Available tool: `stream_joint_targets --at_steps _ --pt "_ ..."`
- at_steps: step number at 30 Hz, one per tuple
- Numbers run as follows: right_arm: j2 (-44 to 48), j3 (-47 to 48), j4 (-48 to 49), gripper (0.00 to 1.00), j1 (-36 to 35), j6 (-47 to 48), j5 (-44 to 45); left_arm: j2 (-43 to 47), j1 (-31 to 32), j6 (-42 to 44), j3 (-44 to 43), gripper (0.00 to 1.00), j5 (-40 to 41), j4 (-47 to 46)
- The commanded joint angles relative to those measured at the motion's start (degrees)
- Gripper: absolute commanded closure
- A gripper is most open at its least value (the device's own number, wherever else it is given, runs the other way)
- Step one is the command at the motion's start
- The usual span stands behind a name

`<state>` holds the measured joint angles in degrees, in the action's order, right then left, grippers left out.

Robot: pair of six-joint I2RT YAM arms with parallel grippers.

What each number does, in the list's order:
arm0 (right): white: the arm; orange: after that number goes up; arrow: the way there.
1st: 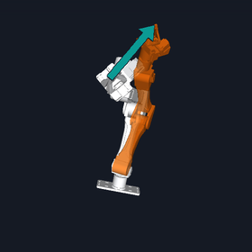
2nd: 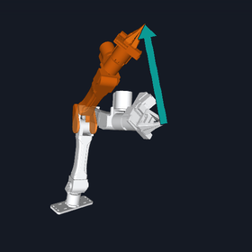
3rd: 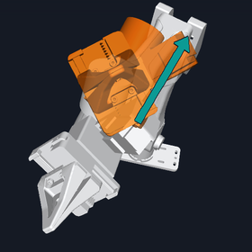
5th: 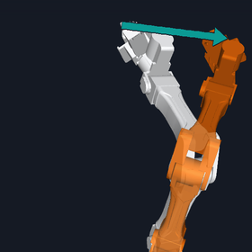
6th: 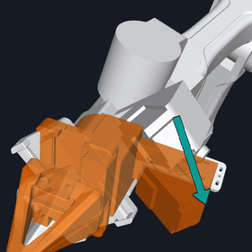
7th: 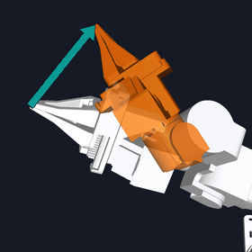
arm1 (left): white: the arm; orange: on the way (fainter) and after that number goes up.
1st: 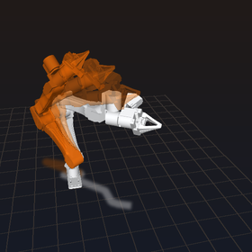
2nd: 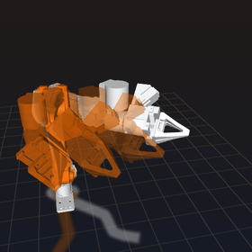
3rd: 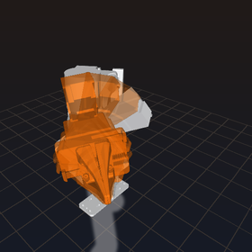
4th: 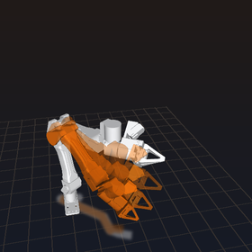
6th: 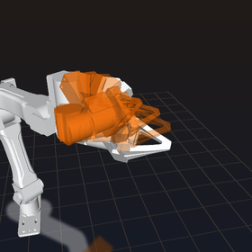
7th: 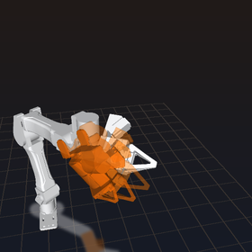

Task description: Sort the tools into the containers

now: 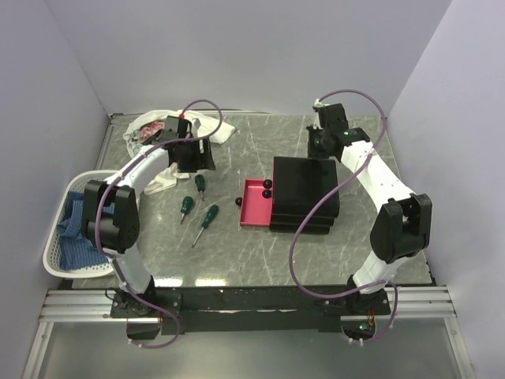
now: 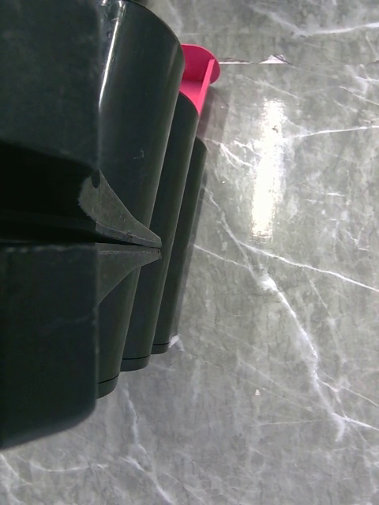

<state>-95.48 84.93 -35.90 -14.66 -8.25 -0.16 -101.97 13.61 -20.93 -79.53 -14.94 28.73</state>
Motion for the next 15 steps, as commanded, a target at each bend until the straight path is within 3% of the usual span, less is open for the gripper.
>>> stream_joint_targets --at_steps 1,10,15 --pt "-2.0 1.8 -8.2 1.0 -0.5 -0.1 -1.5 -0.8 -1.5 6.2 -0.9 0.24 10.0 3.3" --pt "-3.1 4.1 -8.4 1.0 -1.3 -0.4 -2.5 -7.4 -1.7 7.5 -2.2 0.25 12.0 2.1" --pt "-3.0 3.7 -8.3 1.0 -1.4 -0.2 -2.6 -9.6 -1.5 8.1 -2.3 0.32 10.2 1.2"
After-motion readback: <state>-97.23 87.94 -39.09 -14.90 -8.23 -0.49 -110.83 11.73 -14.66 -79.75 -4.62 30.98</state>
